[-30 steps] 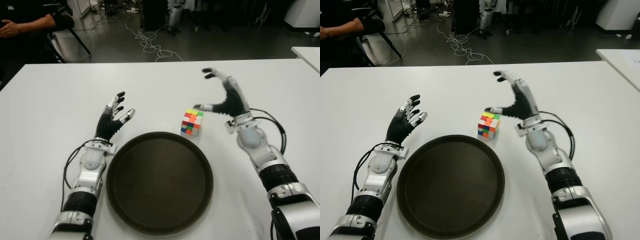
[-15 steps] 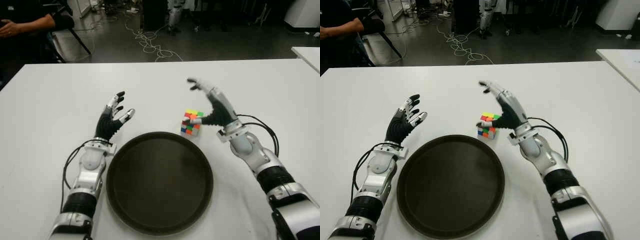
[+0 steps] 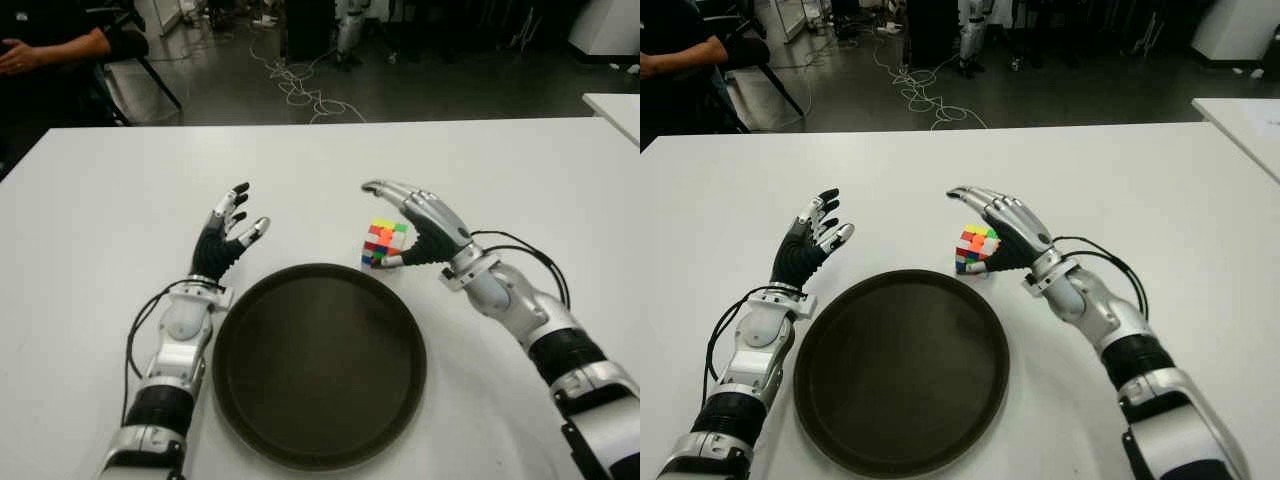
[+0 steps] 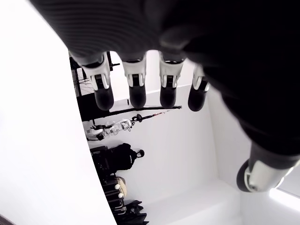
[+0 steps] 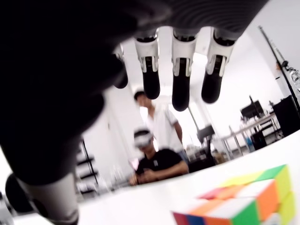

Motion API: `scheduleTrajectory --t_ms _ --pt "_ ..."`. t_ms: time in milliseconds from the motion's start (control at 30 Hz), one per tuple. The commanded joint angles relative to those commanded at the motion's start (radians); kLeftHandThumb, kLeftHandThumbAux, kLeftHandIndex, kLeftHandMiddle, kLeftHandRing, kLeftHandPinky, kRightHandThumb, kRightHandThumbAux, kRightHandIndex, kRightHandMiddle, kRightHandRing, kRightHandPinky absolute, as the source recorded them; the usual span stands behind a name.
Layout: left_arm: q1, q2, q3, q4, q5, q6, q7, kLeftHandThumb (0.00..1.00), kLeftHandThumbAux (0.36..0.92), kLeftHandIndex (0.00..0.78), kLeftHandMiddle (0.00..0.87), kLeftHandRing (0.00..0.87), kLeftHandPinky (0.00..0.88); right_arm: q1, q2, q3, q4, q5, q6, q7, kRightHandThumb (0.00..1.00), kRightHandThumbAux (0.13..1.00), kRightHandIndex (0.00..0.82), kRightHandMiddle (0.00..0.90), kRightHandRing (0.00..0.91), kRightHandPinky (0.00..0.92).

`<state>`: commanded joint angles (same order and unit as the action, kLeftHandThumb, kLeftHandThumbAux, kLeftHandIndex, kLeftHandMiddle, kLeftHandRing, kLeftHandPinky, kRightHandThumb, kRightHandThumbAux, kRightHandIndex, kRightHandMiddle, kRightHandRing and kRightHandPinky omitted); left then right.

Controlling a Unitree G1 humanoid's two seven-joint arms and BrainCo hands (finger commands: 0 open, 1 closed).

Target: Pick up the Rubik's Cube and put it in the plate

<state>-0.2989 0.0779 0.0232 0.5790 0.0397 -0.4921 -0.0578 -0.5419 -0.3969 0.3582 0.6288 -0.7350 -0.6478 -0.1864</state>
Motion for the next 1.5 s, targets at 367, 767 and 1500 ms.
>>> scheduleTrajectory --t_ms 367,767,1500 --pt "0.002 0.002 -0.001 -0.003 0.002 0.006 -0.002 0.000 0.568 0.055 0.090 0.033 0.000 0.054 -0.051 0.030 -0.214 -0.037 0.196 0.181 0.000 0.747 0.091 0.125 0.139 0.125" --pt "0.001 0.002 -0.003 0.000 0.004 -0.004 -0.002 0.000 0.555 0.056 0.089 0.034 0.001 0.084 -0.087 0.046 -0.344 -0.049 0.278 0.297 0.000 0.748 0.094 0.128 0.129 0.104" --pt "-0.011 0.006 -0.002 0.021 0.001 -0.001 -0.008 0.000 0.567 0.048 0.081 0.021 0.000 0.090 -0.090 0.053 -0.380 -0.068 0.326 0.299 0.000 0.755 0.097 0.129 0.130 0.105"
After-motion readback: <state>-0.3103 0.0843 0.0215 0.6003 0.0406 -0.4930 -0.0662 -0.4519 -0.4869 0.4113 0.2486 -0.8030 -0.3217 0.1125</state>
